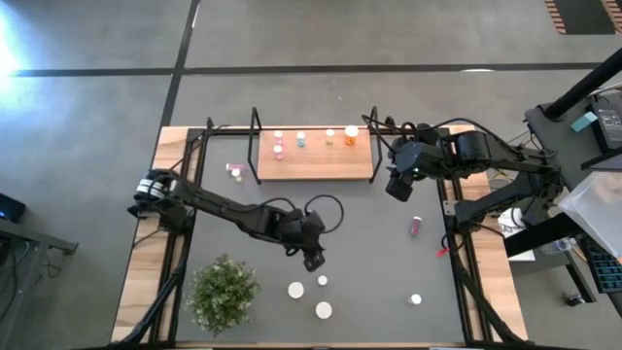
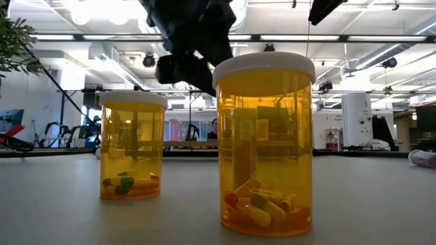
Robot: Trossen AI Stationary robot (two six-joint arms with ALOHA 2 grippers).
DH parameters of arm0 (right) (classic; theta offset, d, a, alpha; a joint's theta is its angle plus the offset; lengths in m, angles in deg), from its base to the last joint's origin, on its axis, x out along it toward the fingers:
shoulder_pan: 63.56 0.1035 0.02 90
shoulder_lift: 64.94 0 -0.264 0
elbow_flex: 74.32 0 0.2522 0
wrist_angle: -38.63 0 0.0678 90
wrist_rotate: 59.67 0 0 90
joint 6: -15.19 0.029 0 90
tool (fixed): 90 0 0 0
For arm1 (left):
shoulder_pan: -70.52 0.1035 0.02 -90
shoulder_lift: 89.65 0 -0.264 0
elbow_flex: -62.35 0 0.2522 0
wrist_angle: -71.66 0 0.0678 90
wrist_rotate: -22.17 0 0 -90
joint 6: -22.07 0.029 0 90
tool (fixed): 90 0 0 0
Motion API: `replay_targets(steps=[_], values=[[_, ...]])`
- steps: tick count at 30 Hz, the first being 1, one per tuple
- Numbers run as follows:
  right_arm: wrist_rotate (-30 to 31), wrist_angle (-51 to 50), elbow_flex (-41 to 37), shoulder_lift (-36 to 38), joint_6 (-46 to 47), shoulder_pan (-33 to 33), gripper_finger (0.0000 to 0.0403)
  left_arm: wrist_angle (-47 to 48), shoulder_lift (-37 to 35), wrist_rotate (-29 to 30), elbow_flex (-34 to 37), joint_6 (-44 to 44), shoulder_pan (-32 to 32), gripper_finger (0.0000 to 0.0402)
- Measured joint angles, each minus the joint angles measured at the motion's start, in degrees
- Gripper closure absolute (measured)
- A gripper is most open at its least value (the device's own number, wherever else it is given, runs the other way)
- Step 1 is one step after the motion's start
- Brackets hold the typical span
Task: Pick and place medicine bottles onto shelf by color
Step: Put the left blue pill bottle on the shelf aligned with the other blue pill bottle
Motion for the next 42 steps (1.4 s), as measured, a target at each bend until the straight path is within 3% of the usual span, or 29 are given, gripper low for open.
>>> replay_targets(steps=[5, 13, 18, 26, 32, 42], values=[[0.0, 0.0, 0.0, 0.0, 0.0, 0.0, 0.0184, -1.9, 0.7, -0.9, 0.0, 7.3, -1.6, 0.0223], [0.0, 0.0, 0.0, 0.0, 0.0, 0.0, 0.0184, -6.3, 0.7, -0.9, 0.0, 8.2, -4.9, 0.022], [0.0, 0.0, 0.0, 0.0, 0.0, 0.0, 0.0184, -7.5, 0.7, -0.5, 0.0, 10.2, -5.9, 0.0191], [0.0, 0.0, 0.0, 0.0, 0.0, 0.0, 0.0184, -10.6, 0.9, -0.4, 0.5, 22.7, -7.6, 0.0162], [0.0, 0.0, 0.0, 0.0, 0.0, 0.0, 0.0184, -16.1, 3.7, -0.4, 1.3, 22.7, -9.1, 0.0162], [0.0, 0.0, 0.0, 0.0, 0.0, 0.0, 0.0184, -16.4, 8.1, 2.4, 2.1, 25.8, -10.5, 0.0162]])
